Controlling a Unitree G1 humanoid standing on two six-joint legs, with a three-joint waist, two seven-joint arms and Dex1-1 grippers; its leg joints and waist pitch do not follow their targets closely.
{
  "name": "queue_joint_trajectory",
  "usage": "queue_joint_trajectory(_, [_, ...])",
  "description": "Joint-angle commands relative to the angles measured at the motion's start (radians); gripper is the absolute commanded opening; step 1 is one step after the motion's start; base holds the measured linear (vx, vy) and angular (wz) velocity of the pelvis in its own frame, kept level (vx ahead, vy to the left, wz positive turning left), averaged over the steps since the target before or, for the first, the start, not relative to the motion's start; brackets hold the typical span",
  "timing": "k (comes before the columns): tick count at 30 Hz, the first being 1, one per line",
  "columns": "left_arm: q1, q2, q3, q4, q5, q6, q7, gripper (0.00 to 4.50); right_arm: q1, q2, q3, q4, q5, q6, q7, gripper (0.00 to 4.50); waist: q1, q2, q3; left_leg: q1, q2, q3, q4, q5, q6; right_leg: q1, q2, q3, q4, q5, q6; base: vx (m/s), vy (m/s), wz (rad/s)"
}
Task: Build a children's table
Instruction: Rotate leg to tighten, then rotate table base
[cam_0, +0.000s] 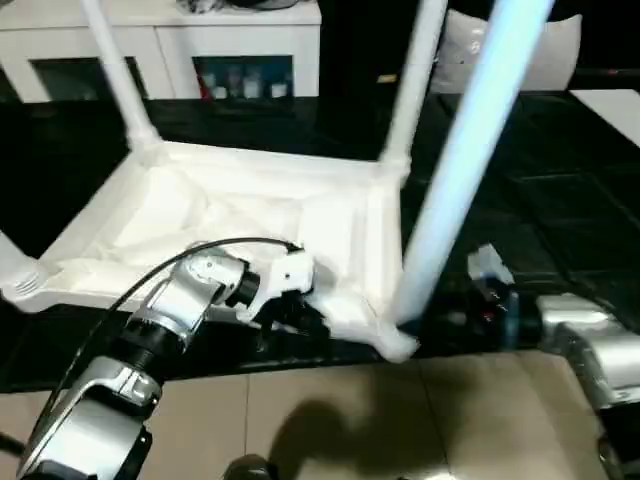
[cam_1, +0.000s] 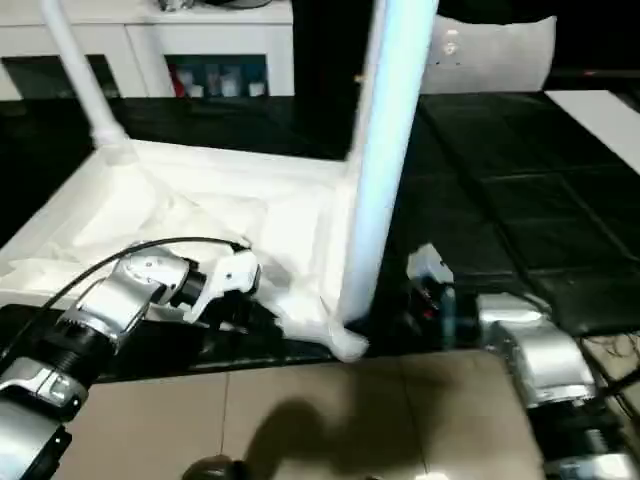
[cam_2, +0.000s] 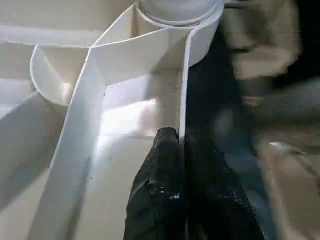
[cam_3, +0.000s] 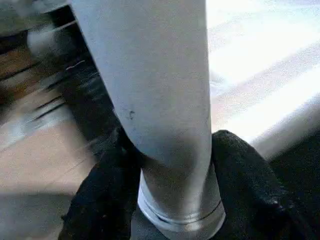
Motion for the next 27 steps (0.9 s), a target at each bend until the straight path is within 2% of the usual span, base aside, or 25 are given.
queue_joint_trajectory(1, [-0.019,-0.086,-0.014,-0.039,-0.037,0.027,0.052,0.0,-0.012,0.057,0.057,0.044,-0.037,0.041,-0.101,1.93,-0.003,-0.012,-0.064,0.015,0.028,-0.013,-0.076,-0.332,-0.013,0.044,-0.057,0.031,-0.096,-0.429,-0.162,0.0,0.0,0.0])
queue_joint_trajectory(2, [-0.024,-0.104,-0.009,-0.035,-0.034,0.049,0.084,0.0,-0.03,0.086,0.04,0.072,-0.046,0.049,-0.167,1.93,-0.008,-0.011,-0.064,0.017,0.029,-0.012,-0.075,-0.339,-0.014,0.042,-0.056,0.033,-0.097,-0.429,-0.16,0.0,0.0,0.0])
queue_joint_trajectory(3, [-0.035,-0.132,-0.001,-0.025,-0.029,0.079,0.13,0.0,-0.059,0.122,0.019,0.114,-0.054,0.069,-0.254,1.92,-0.028,-0.01,-0.059,0.015,0.025,-0.014,-0.076,-0.373,-0.02,0.04,-0.053,0.031,-0.099,-0.457,-0.162,0.0,0.0,0.0])
queue_joint_trajectory(4, [-0.055,-0.168,0.014,-0.002,-0.025,0.115,0.196,0.0,-0.1,0.163,-0.007,0.169,-0.058,0.085,-0.35,1.91,-0.032,-0.009,-0.058,0.017,0.025,-0.016,-0.078,-0.386,-0.023,0.04,-0.054,0.029,-0.103,-0.475,-0.155,0.0,0.0,0.0])
queue_joint_trajectory(6, [-0.105,-0.244,0.052,0.057,-0.025,0.171,0.331,0.0,-0.197,0.249,-0.073,0.29,-0.045,0.106,-0.55,1.91,-0.058,-0.009,-0.057,0.025,0.015,-0.02,-0.069,-0.434,-0.042,0.03,-0.053,0.021,-0.113,-0.565,-0.131,0.0,0.0,0.0])
queue_joint_trajectory(7, [-0.105,-0.244,0.052,0.057,-0.025,0.171,0.331,0.0,-0.197,0.249,-0.073,0.29,-0.045,0.106,-0.55,1.91,-0.059,-0.01,-0.059,0.026,0.015,-0.022,-0.067,-0.435,-0.041,0.032,-0.055,0.019,-0.116,-0.578,-0.121,0.0,0.0,0.0])
queue_joint_trajectory(8, [-0.119,-0.262,0.062,0.073,-0.024,0.175,0.363,0.0,-0.23,0.274,-0.096,0.331,-0.036,0.087,-0.597,1.91,-0.057,-0.008,-0.058,0.025,0.015,-0.022,-0.069,-0.43,-0.035,0.034,-0.055,0.019,-0.121,-0.579,-0.112,0.0,0.0,0.0])
queue_joint_trajectory(9, [-0.135,-0.286,0.075,0.089,-0.018,0.174,0.402,0.0,-0.275,0.313,-0.115,0.374,-0.035,0.053,-0.633,1.91,-0.064,-0.007,-0.061,0.016,0.016,-0.022,-0.072,-0.425,-0.022,0.037,-0.055,0.019,-0.12,-0.544,-0.112,0.0,0.0,0.0])
queue_joint_trajectory(10, [-0.141,-0.295,0.079,0.094,-0.016,0.172,0.415,0.0,-0.29,0.327,-0.116,0.383,-0.038,0.04,-0.635,2.47,-0.069,-0.008,-0.061,0.013,0.016,-0.023,-0.073,-0.422,-0.021,0.039,-0.052,0.019,-0.118,-0.526,-0.113,0.0,0.0,0.0])
queue_joint_trajectory(11, [-0.145,-0.299,0.08,0.096,-0.013,0.166,0.422,0.0,-0.297,0.338,-0.113,0.379,-0.043,0.04,-0.64,2.47,-0.068,-0.008,-0.066,0.014,0.016,-0.02,-0.074,-0.401,-0.011,0.04,-0.05,0.022,-0.116,-0.473,-0.125,0.0,0.0,0.0])
queue_joint_trajectory(12, [-0.147,-0.299,0.077,0.095,-0.006,0.158,0.428,0.0,-0.301,0.348,-0.111,0.368,-0.049,0.037,-0.642,2.61,-0.067,-0.012,-0.068,0.01,0.018,-0.017,-0.074,-0.365,0.002,0.043,-0.049,0.027,-0.109,-0.393,-0.15,0.0,0.0,0.0])
queue_joint_trajectory(14, [-0.148,-0.296,0.073,0.096,-0.001,0.152,0.429,0.0,-0.3,0.351,-0.11,0.358,-0.052,0.038,-0.638,2.68,-0.065,-0.01,-0.071,0.009,0.02,-0.013,-0.073,-0.329,0.016,0.044,-0.048,0.03,-0.101,-0.323,-0.174,0.0,0.0,0.0])
queue_joint_trajectory(15, [-0.147,-0.285,0.063,0.1,0.015,0.131,0.427,0.0,-0.289,0.348,-0.101,0.331,-0.064,0.051,-0.63,2.83,-0.059,-0.008,-0.073,0.014,0.021,-0.007,-0.069,-0.294,0.032,0.042,-0.046,0.033,-0.096,-0.251,-0.206,0.0,0.0,0.0])
queue_joint_trajectory(16, [-0.141,-0.27,0.055,0.103,0.027,0.108,0.417,0.0,-0.264,0.332,-0.087,0.293,-0.079,0.054,-0.618,2.96,-0.059,-0.008,-0.072,0.011,0.021,-0.006,-0.068,-0.279,0.038,0.044,-0.045,0.033,-0.095,-0.235,-0.21,0.0,0.0,0.0])
queue_joint_trajectory(19, [-0.136,-0.247,0.048,0.112,0.039,0.079,0.406,0.0,-0.219,0.306,-0.078,0.23,-0.077,0.064,-0.606,3.15,-0.047,-0.01,-0.073,0.008,0.02,-0.003,-0.066,-0.229,0.055,0.048,-0.046,0.034,-0.09,-0.188,-0.217,0.0,0.0,0.0])
queue_joint_trajectory(21, [-0.136,-0.237,0.047,0.118,0.043,0.069,0.403,0.0,-0.195,0.292,-0.078,0.197,-0.074,0.071,-0.602,3.28,-0.038,-0.011,-0.071,0.009,0.021,-0.002,-0.068,-0.228,0.055,0.05,-0.048,0.034,-0.093,-0.216,-0.2,0.0,0.0,0.0])
queue_joint_trajectory(22, [-0.137,-0.212,0.04,0.132,0.051,0.017,0.389,0.0,-0.139,0.263,-0.08,0.113,-0.071,0.087,-0.593,3.42,-0.038,-0.013,-0.071,0.008,0.021,-0.003,-0.069,-0.224,0.055,0.05,-0.047,0.034,-0.093,-0.219,-0.199,0.0,0.0,0.0])
queue_joint_trajectory(23, [-0.136,-0.201,0.037,0.137,0.054,-0.012,0.38,0.0,-0.111,0.249,-0.084,0.071,-0.07,0.097,-0.594,3.51,-0.028,-0.011,-0.068,0.013,0.023,-0.001,-0.07,-0.225,0.057,0.047,-0.045,0.036,-0.099,-0.234,-0.18,0.0,0.0,0.0])
queue_joint_trajectory(24, [-0.136,-0.192,0.034,0.141,0.056,-0.033,0.373,0.0,-0.091,0.24,-0.087,0.041,-0.069,0.106,-0.596,3.59,-0.026,-0.011,-0.069,0.014,0.024,-0.003,-0.071,-0.219,0.056,0.047,-0.045,0.037,-0.097,-0.224,-0.176,0.0,0.0,0.0])
queue_joint_trajectory(25, [-0.138,-0.181,0.035,0.15,0.058,-0.067,0.368,0.0,-0.058,0.225,-0.087,-0.009,-0.071,0.107,-0.594,3.66,-0.024,-0.011,-0.071,0.01,0.025,-0.003,-0.073,-0.212,0.052,0.049,-0.046,0.036,-0.092,-0.208,-0.182,0.0,0.0,0.0])
queue_joint_trajectory(27, [-0.148,-0.171,0.048,0.18,0.059,-0.123,0.382,0.0,-0.001,0.208,-0.107,-0.113,-0.039,0.153,-0.586,3.86,-0.017,-0.011,-0.07,0.011,0.026,-0.004,-0.074,-0.219,0.053,0.048,-0.045,0.036,-0.094,-0.2,-0.17,0.0,0.0,0.0])
